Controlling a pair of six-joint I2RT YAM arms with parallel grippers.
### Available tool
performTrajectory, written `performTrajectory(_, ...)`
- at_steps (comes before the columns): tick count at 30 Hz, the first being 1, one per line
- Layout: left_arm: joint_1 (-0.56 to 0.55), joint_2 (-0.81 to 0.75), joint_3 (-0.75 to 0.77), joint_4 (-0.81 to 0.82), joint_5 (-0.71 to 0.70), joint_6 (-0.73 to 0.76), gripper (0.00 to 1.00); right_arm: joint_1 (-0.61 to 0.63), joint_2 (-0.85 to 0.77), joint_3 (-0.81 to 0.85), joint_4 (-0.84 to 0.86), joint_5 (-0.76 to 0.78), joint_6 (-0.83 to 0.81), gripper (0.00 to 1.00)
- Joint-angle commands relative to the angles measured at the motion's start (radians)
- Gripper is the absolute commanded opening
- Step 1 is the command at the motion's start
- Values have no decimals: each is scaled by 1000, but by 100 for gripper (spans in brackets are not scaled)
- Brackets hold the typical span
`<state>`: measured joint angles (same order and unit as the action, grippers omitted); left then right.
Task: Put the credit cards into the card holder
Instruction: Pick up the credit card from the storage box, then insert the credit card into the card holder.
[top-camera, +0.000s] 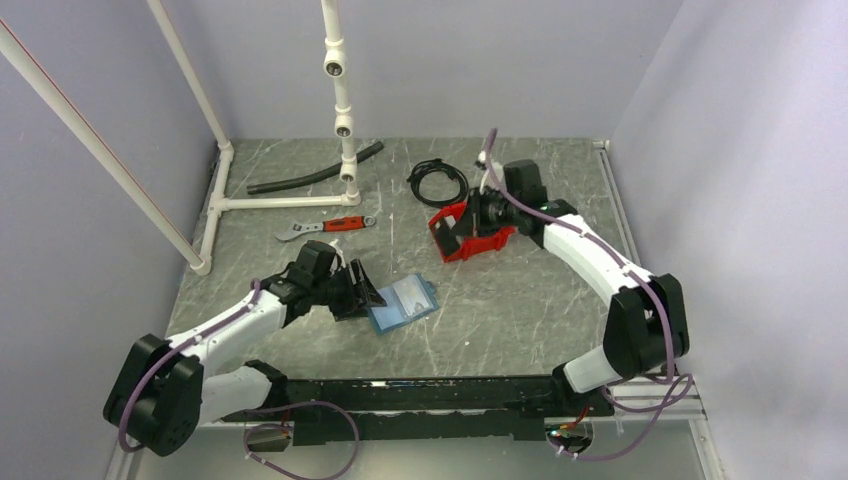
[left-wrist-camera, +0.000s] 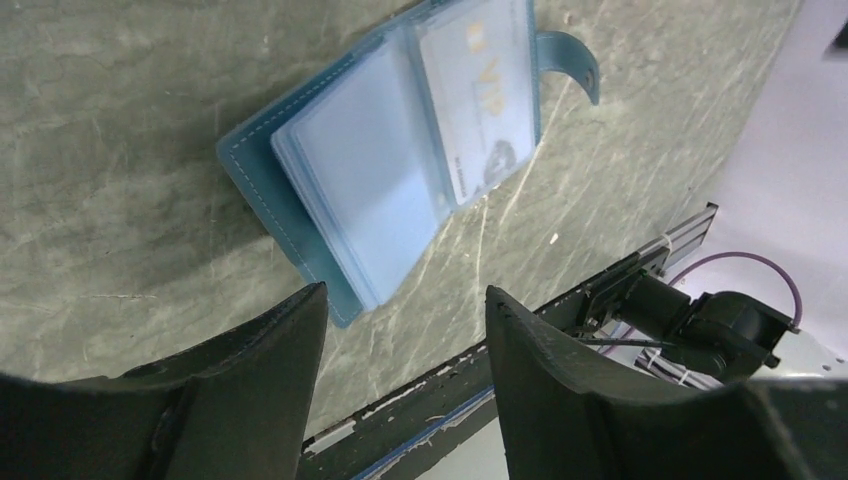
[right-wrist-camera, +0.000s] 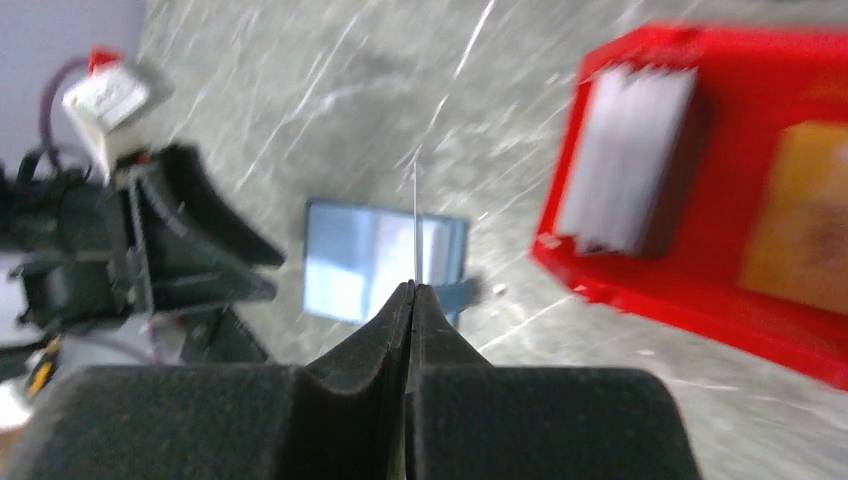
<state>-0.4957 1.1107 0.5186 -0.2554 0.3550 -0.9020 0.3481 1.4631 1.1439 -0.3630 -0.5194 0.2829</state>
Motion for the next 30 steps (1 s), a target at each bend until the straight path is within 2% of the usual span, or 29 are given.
performTrajectory(1,5,64,56,3,-5,26,63,77,63,-109,143,-262,120,0)
performTrajectory(8,5,176,91,-117,-80,100,60,158,186,-165,266,-340,183,0)
performTrajectory(17,5,196,41,-81,-95,74,54,200,317,-167,302,-341,164,0)
performTrajectory(30,5,197,23,-73,-93,74,47,204,400,-188,371,-322,148,0)
